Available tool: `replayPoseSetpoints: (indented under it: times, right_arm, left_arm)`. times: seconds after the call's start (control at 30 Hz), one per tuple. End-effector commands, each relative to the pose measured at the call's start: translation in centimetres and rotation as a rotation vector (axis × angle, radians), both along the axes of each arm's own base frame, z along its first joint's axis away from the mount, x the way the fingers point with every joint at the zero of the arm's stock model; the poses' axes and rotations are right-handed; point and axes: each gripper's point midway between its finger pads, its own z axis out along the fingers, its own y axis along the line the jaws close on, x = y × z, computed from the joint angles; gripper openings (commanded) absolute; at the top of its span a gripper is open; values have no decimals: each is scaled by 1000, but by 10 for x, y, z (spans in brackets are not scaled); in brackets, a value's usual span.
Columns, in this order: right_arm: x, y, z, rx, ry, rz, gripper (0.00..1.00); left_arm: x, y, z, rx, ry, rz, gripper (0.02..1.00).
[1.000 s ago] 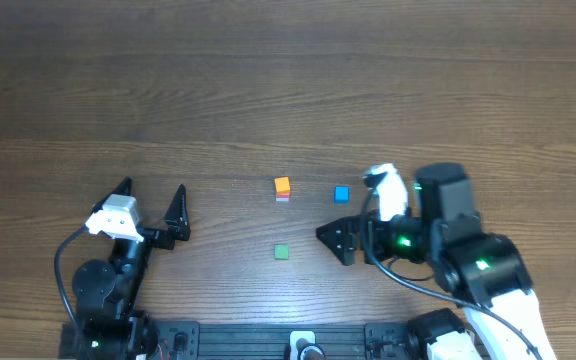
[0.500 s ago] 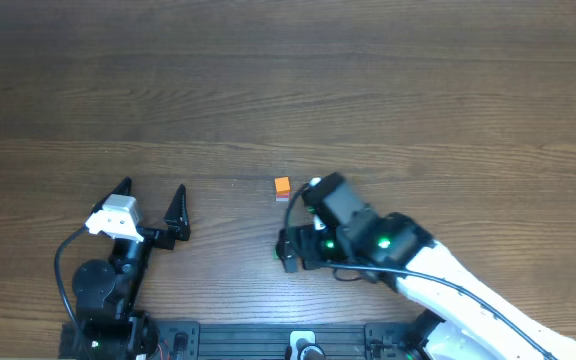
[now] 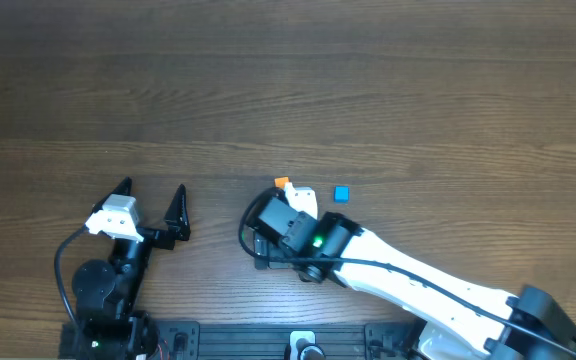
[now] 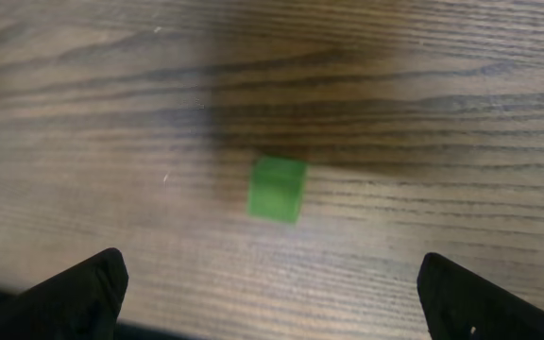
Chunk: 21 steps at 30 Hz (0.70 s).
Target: Stack Cubes
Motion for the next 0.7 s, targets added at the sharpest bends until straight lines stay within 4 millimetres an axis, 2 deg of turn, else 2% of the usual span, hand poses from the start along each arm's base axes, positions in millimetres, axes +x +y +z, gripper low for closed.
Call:
replayPoseSetpoints:
  times: [0.03,0.2,0.7]
  right_arm:
    - [9,3,-8,-45,-16,-102,982]
    - [9,7,-23,-72,2,-124,991]
    - [2,8,-39,-113,27,-130,993]
  left_arm:
    - [0,-1,-1,14,-5,-7,1000]
    - [0,-1,-1,14,-5,-7,1000]
    - [0,-1,-1,14,-5,-7,1000]
